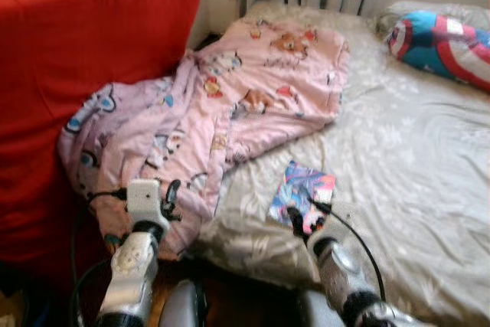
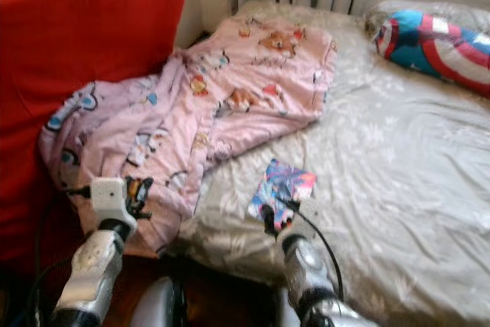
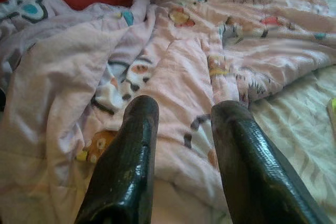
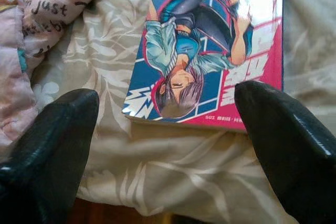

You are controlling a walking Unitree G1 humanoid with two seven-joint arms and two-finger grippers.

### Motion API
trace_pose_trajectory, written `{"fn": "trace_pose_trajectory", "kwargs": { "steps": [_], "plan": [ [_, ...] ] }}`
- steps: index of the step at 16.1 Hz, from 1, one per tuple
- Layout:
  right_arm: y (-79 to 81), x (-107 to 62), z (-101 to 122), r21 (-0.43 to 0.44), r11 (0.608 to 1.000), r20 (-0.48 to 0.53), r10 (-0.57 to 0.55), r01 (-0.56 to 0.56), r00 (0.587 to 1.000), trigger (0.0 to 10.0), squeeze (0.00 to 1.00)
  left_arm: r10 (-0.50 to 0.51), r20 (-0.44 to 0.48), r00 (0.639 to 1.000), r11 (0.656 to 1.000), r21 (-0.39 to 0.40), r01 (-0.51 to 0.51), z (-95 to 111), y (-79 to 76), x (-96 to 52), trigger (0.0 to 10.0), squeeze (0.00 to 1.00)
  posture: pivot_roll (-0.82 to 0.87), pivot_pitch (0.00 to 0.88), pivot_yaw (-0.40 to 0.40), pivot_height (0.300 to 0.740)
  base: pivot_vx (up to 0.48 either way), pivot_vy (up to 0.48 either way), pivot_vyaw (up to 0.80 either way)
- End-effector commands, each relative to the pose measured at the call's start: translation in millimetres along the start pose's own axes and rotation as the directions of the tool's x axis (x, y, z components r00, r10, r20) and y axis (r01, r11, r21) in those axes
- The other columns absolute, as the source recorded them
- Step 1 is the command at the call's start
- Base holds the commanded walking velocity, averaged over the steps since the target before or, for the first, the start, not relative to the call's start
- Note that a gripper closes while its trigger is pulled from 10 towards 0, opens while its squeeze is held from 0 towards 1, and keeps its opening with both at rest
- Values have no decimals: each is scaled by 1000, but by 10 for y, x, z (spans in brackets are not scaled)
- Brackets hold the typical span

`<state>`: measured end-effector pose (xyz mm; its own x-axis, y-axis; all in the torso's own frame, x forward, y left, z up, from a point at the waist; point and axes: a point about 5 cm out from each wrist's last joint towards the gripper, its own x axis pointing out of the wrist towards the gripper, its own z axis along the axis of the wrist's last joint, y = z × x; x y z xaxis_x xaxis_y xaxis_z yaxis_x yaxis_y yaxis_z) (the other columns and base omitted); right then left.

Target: Clean up the room

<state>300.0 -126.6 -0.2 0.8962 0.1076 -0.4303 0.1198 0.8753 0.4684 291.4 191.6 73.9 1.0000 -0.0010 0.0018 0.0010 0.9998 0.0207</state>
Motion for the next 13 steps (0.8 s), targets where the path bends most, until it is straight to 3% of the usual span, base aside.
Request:
{"fn": "trace_pose_trajectory", "kwargs": {
  "steps": [1,5,6,7,8,9,10,11,13],
  "plan": [
    [-8,7,26,46,999,11,-10,9,1000,10000,0,-12,-15,1000,1000,0,12,-8,3,-54,10000,0,9,202,-13,620,0,0,0],
    [-36,15,123,112,993,78,-37,28,996,10000,0,-24,-24,999,1000,10,24,40,8,-186,10000,0,34,291,7,620,0,0,0],
    [-58,20,175,106,993,99,-55,45,994,10000,114,-27,-29,999,1000,11,28,53,3,-207,10000,0,38,301,8,620,0,0,0],
    [-61,21,179,107,993,100,-58,47,993,10000,114,-28,-31,999,1000,12,28,56,2,-211,10000,0,38,301,8,620,0,0,0],
    [-136,20,279,140,987,140,-97,77,985,10000,1000,-26,-39,999,1000,14,26,78,6,-263,10000,0,51,333,10,620,0,0,0],
    [-167,21,332,143,986,159,-114,91,981,10000,1000,-22,-43,999,1000,17,23,85,14,-284,10000,0,55,342,11,620,0,0,0],
    [-173,32,454,139,987,206,-107,80,973,10000,541,-12,-54,998,1000,22,14,89,51,-329,10000,0,54,350,10,620,0,0,0],
    [-174,34,475,140,987,213,-107,78,971,10000,0,-9,-57,998,1000,25,10,93,63,-344,10000,0,51,356,10,620,0,0,0],
    [-227,30,518,163,982,218,-127,92,968,10000,0,6,-67,998,999,31,-4,96,108,-393,10000,0,58,370,8,620,0,0,0]
  ]
}}
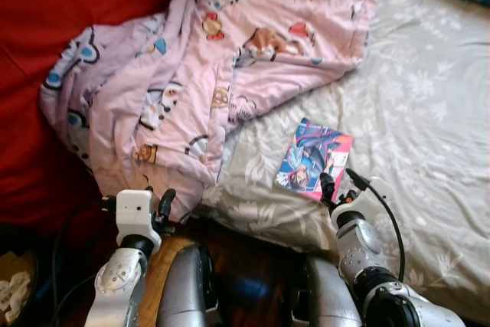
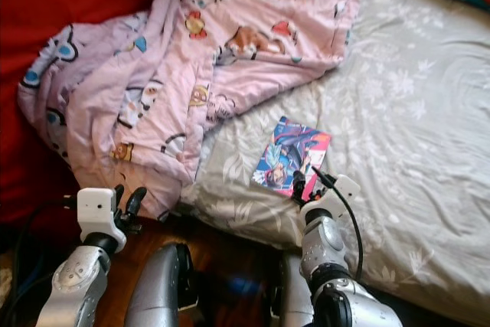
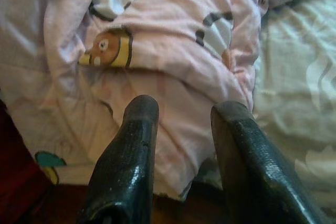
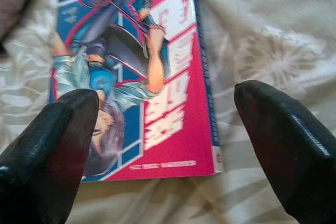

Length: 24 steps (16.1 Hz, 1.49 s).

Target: Clean up the room

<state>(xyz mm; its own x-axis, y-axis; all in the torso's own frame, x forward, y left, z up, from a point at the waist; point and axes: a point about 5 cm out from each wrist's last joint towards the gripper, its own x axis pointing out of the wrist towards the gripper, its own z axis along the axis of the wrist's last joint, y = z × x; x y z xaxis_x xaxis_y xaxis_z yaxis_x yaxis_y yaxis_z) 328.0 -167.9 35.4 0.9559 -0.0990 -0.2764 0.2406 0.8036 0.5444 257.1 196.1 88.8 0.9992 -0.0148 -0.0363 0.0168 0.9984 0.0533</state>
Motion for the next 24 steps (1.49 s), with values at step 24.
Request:
{"fn": "trace_pose_trajectory", "kwargs": {
  "steps": [24],
  "plan": [
    [-77,-148,-351,473,881,-61,62,-26,996,10000,0,41,-94,995,998,56,-36,-5,133,-401,10000,0,136,417,21,620,0,0,0]
  ]
}}
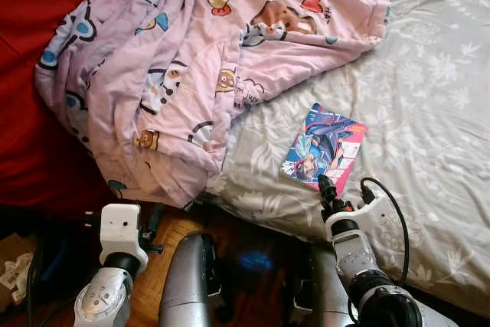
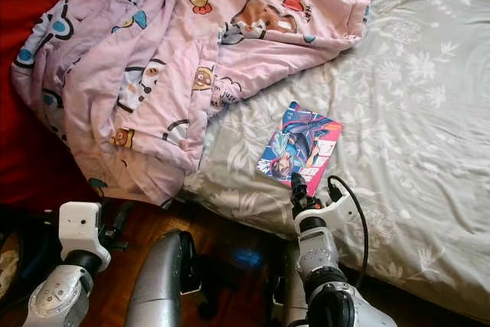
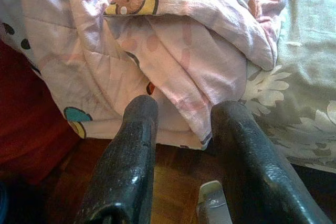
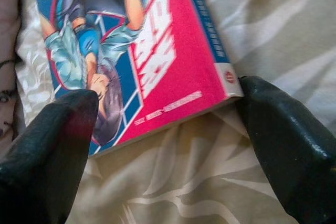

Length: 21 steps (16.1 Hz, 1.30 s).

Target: Clean up the room

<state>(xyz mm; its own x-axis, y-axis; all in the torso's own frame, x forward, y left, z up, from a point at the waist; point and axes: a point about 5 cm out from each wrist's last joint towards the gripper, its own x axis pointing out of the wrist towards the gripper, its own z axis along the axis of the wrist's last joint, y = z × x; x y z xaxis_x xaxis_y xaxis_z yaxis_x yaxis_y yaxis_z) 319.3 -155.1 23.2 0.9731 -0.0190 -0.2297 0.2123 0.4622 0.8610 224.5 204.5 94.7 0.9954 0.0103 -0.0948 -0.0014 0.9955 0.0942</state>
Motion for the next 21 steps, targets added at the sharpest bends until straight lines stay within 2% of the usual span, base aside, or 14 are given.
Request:
{"fn": "trace_pose_trajectory", "kwargs": {
  "steps": [1,4,5,12,13,14,15,16,21],
  "plan": [
    [-163,-98,-95,55,997,-21,-55,57,998,10000,0,21,-38,999,1000,16,-20,-57,58,-79,10000,0,136,417,21,620,0,0,0],
    [-198,-121,-38,181,983,29,-8,2,1000,10000,0,30,-46,999,999,23,-29,-42,68,-190,10000,0,161,440,32,620,0,0,0],
    [-201,-123,-33,198,980,35,-1,-6,999,10000,0,33,-50,998,999,27,-32,-43,76,-210,10000,0,165,445,34,620,0,0,0],
    [-16,-33,7,258,960,60,98,-110,993,10000,0,48,-78,996,998,36,-45,-48,91,-323,10000,0,167,469,33,620,0,0,0],
    [13,-17,26,262,957,66,112,-126,991,9725,0,48,-80,996,998,36,-45,-51,86,-331,10000,0,167,471,32,620,0,0,0],
    [36,-5,35,258,957,67,121,-134,990,6118,0,49,-84,995,998,36,-46,-62,87,-335,10000,0,162,470,29,620,0,0,0],
    [41,-2,36,256,957,67,122,-135,990,4235,0,50,-85,995,998,36,-47,-65,87,-336,10000,0,162,470,29,620,0,0,0],
    [41,-1,41,254,958,68,122,-135,990,0,0,50,-87,995,998,35,-47,-71,85,-336,10000,0,160,470,27,620,0,0,0],
    [-31,-39,24,246,962,58,105,-116,993,0,0,46,-98,994,998,36,-42,-81,71,-351,10000,0,159,469,26,620,0,0,0]
  ]
}}
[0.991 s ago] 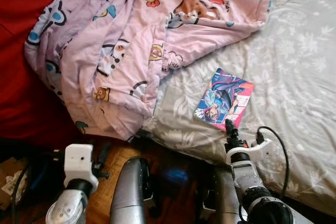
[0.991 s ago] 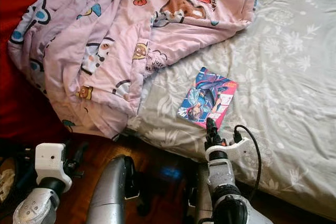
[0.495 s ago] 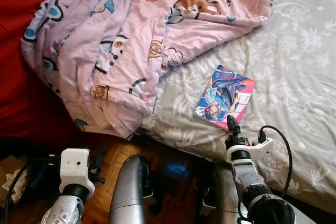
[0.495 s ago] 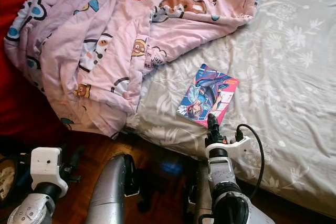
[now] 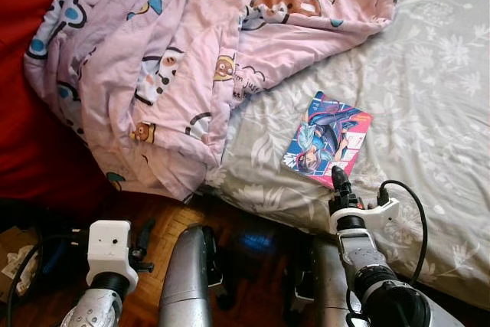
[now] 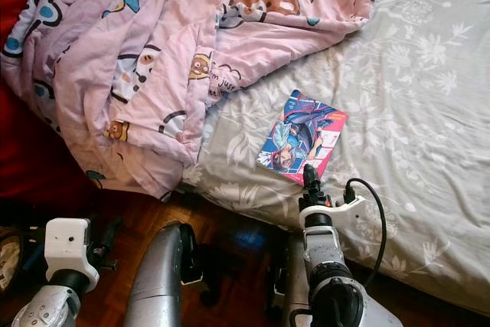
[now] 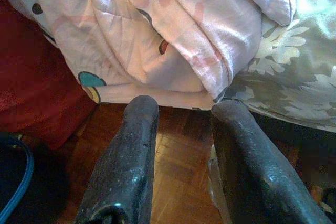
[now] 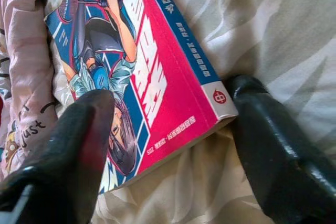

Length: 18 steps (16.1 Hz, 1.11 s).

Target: Clean up the room

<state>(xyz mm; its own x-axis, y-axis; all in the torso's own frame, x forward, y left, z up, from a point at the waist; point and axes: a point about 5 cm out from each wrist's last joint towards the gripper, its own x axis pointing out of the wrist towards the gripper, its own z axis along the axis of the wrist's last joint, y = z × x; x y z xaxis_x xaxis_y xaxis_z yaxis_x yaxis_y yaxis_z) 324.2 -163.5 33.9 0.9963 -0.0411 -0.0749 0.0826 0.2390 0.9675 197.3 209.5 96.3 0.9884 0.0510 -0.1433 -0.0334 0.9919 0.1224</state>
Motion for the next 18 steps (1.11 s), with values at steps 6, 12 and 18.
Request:
{"fn": "trace_pose_trajectory", "kwargs": {
  "steps": [6,12,18],
  "plan": [
    [-101,-81,-98,0,999,-37,-39,39,999,0,0,5,-50,999,1000,10,-5,-83,20,-41,10000,0,158,455,26,620,0,0,0],
    [-166,-130,-105,-4,998,-36,-61,61,997,0,0,3,-46,999,1000,11,-2,-79,18,-18,10000,0,152,452,27,620,0,0,0],
    [-164,-126,-93,-6,998,-32,-64,64,997,0,0,8,-40,999,1000,11,-8,-81,18,27,10000,0,146,436,21,620,0,0,0]
  ]
}}
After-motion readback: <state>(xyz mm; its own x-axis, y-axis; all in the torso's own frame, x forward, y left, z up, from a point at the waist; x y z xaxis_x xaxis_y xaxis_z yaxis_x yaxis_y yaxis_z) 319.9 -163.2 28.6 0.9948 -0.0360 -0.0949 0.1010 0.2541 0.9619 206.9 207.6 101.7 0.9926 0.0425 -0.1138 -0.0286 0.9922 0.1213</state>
